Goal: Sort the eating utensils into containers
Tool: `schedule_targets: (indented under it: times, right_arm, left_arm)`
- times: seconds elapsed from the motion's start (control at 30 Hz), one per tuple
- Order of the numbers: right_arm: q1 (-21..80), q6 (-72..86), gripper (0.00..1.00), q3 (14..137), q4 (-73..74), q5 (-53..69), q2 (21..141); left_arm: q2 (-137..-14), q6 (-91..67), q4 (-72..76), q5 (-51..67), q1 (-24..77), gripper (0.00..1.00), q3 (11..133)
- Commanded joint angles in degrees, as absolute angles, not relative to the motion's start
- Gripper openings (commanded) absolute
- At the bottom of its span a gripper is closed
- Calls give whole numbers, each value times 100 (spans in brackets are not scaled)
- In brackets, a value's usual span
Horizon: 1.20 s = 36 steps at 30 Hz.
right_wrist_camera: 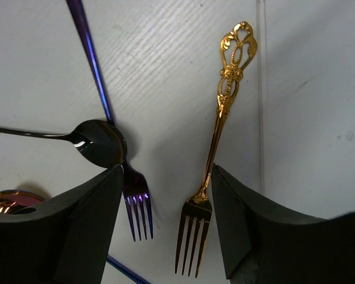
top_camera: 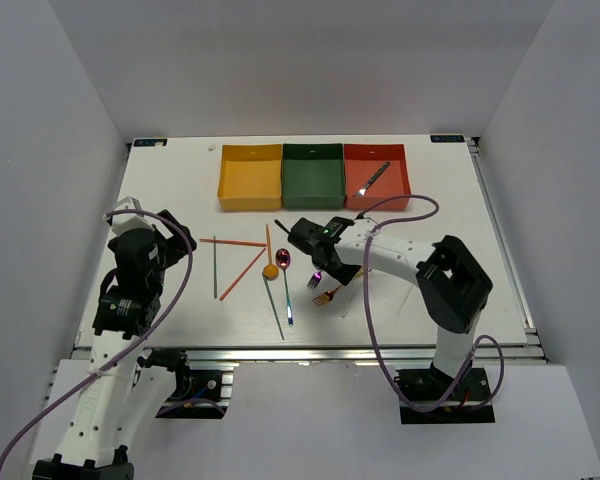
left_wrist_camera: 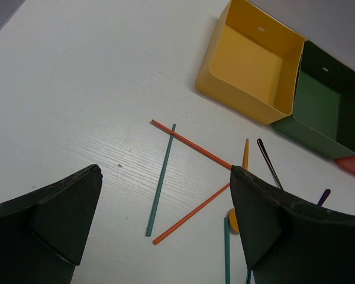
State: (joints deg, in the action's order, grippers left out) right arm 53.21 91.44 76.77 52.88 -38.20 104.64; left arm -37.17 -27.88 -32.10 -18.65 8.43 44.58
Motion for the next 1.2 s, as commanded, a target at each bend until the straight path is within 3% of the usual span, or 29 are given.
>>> schedule_targets:
  times: [0.0, 0.37, 0.6, 0.9, 0.93, 1.0, 1.17]
  right_arm:
    - [5352, 10089, 64, 7902, 6144, -3762, 10678]
    - [5370, 9941, 54, 6908, 4992, -3454, 10485]
    - [5361, 10037, 35, 7014, 5028, -3305, 10828]
    - [5335, 10178, 24, 6987, 5028, -3199, 10837]
    - [5318, 10178, 19, 6970, 5019, -3173, 10837]
    - [5300, 10195, 0, 6935, 5010, -3112, 10802]
    - [5282, 10213, 0, 6969, 5036, -3111, 10635]
  left_arm:
    - [-3630, -2760, -3138, -1890, 896, 98, 4430]
    - [-3639, -2760, -3138, -1890, 949, 98, 4430]
    - [-3665, -2760, -3155, -1925, 975, 98, 4430]
    - [-3674, -2769, -3164, -1960, 1002, 98, 4438]
    - [-3683, -2769, -3164, -1960, 1002, 98, 4438]
    - [-3683, -2769, -3164, -1969, 1002, 98, 4438]
    - [-3709, -2769, -3164, -1969, 1011, 98, 4438]
